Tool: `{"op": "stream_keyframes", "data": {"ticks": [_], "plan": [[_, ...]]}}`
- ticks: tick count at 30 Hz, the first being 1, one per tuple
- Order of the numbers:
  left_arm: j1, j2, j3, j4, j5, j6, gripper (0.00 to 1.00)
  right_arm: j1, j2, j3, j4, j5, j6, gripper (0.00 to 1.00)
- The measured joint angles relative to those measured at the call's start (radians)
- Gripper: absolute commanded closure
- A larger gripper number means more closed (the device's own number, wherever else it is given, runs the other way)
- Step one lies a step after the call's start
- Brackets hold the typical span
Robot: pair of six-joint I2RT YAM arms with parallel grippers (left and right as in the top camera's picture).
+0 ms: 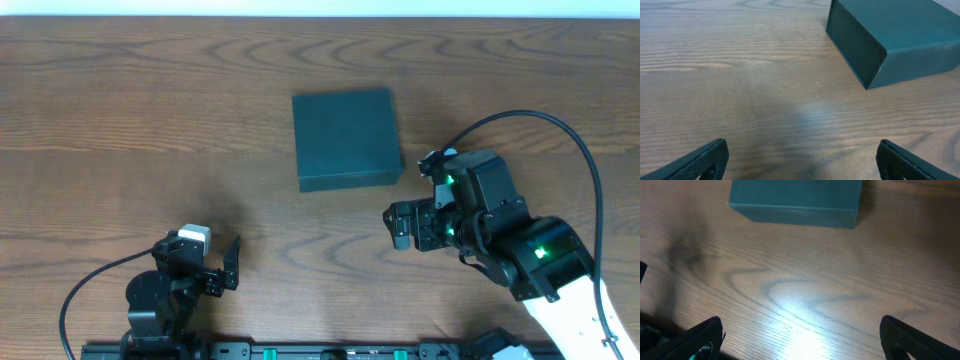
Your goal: Pack container
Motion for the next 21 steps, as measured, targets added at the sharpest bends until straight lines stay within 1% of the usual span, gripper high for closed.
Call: {"op": "stream_keyframes", "data": {"ticks": [12,16,18,21], "plan": [[0.0,0.0,0.0,0.0,0.0,0.0,0.05,0.0,0.0,0.0,0.0,0.0,0.0,0.01],[0.0,0.0,0.0,0.0,0.0,0.0,0.05,0.0,0.0,0.0,0.013,0.035,-0.006,0.01],[0.0,0.0,0.0,0.0,0.0,0.0,0.05,0.0,-0.012,-0.015,0.05,0.053,-0.031,0.01],[0.0,0.0,0.0,0.002,0.001,0.0,0.05,0.005,-0.092,-0.103,0.161,0.071,-0.076,0.01]]}}
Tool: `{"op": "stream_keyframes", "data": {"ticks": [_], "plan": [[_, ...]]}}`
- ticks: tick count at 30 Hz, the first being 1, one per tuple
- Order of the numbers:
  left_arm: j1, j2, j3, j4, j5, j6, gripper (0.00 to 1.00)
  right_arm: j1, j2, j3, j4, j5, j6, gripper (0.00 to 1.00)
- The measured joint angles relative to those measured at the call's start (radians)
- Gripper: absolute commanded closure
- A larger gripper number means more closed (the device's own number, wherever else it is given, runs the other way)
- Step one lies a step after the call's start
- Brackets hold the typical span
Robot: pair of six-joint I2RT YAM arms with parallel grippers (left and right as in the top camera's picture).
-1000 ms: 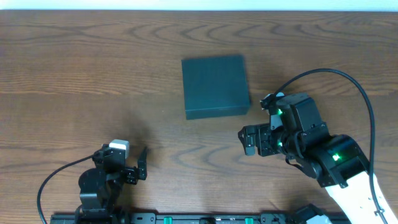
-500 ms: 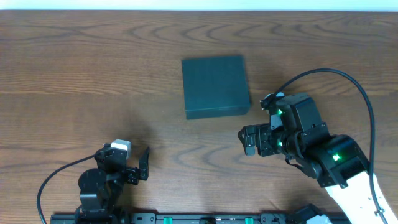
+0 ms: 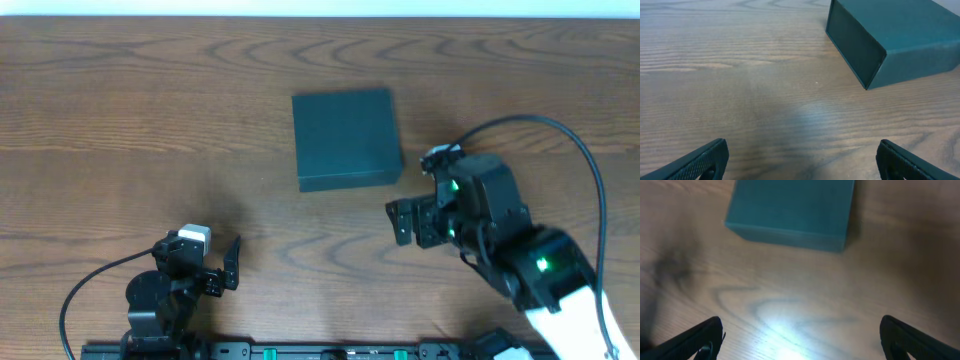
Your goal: Pack container
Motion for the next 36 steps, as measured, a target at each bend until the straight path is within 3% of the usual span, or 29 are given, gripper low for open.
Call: {"op": "stream_keyframes", "data": {"ticks": [5,11,15,21,36], "plan": [[0.0,-0.001,0.0,0.001,0.002,0.0,0.05,0.014,-0.294,-0.28,0.186,0.007,-0.041,0.01],[0.0,-0.001,0.0,0.0,0.003,0.0,0.05,0.014,-0.674,-0.601,0.199,0.011,-0.055,0.01],[0.0,-0.001,0.0,0.001,0.003,0.0,0.05,0.014,-0.827,-0.692,0.2,0.011,-0.057,0.01],[0.0,-0.001,0.0,0.001,0.003,0.0,0.05,0.014,-0.934,-0.748,0.198,0.011,-0.058,0.01],[0.0,-0.001,0.0,0.001,0.003,0.0,0.05,0.015,-0.942,-0.812,0.179,0.026,-0.058,0.01]]}}
